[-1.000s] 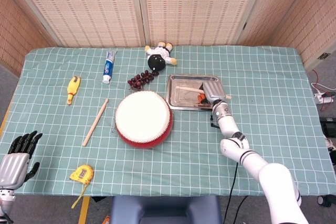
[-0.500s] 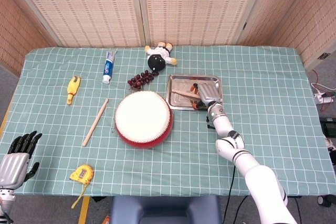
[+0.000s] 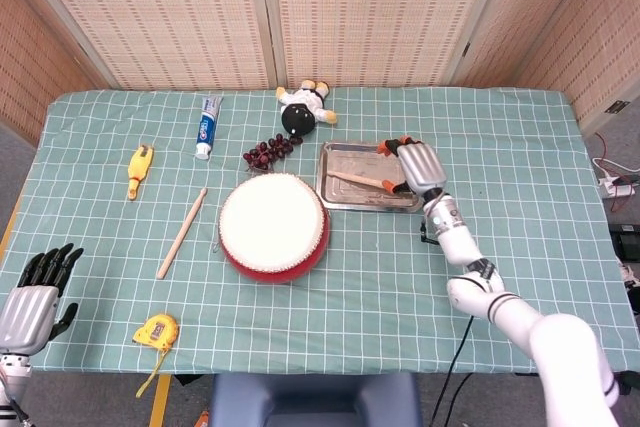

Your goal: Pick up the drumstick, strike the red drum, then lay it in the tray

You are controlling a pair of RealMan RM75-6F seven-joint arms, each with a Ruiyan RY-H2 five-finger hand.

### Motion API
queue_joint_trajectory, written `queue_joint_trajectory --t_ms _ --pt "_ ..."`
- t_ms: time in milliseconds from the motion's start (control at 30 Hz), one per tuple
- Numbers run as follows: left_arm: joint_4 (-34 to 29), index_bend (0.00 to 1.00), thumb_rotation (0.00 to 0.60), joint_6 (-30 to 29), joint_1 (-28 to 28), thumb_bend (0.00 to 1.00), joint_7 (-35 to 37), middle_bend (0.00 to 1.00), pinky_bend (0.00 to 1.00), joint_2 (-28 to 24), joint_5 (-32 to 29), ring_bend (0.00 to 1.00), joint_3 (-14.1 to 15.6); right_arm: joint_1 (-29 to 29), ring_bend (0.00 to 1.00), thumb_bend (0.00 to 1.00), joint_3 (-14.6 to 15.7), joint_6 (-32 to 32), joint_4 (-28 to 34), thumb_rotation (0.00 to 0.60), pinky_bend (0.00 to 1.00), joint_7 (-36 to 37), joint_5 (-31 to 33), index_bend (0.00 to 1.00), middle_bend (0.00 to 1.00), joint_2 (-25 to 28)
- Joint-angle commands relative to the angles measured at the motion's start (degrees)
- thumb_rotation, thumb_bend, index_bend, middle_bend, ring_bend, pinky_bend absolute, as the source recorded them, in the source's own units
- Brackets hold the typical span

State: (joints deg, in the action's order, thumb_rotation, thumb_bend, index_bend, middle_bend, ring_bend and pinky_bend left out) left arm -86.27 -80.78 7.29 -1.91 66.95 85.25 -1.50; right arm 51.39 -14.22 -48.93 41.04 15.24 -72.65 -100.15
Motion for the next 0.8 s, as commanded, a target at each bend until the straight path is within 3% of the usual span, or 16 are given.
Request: queue_joint_trajectory --t_ms 33,200,400,633,800 --pt "-0.1 0.00 0.600 -0.1 0.3 0.34 0.0 0.00 0.03 0.0 0.2 0.00 -0.3 -13.3 0.24 0.22 2.6 -13.3 26.7 0.600 0.35 -11.0 -0.3 0.36 0.35 17.1" --pt "-0.7 0.00 0.600 -0.3 1.0 0.34 -0.3 0.00 0.03 -0.1 0.6 0.00 -0.9 -22.5 0.23 0.22 5.3 -21.5 42.6 0.600 0.34 -14.9 0.4 0.34 0.35 27.3" --pt "-2.0 0.00 0.600 -1.0 1.4 0.34 -1.2 0.00 0.03 -0.4 0.9 0.00 -1.4 -30.6 0.17 0.22 10.5 -27.0 52.9 0.600 0.26 -16.1 -2.1 0.28 0.29 35.7" --pt "-3.6 0.00 0.600 -2.3 1.2 0.34 -3.5 0.00 0.03 -0.4 0.9 0.00 -1.8 -37.4 0.01 0.22 15.5 -32.6 57.7 0.600 0.04 -16.8 -7.7 0.08 0.11 39.2" --pt "-4.4 0.00 0.600 -3.2 1.0 0.35 -4.6 0.00 0.02 -0.2 0.7 0.00 -2.0 -41.7 0.00 0.22 16.8 -39.3 57.3 0.600 0.00 -20.0 -12.4 0.03 0.03 37.2"
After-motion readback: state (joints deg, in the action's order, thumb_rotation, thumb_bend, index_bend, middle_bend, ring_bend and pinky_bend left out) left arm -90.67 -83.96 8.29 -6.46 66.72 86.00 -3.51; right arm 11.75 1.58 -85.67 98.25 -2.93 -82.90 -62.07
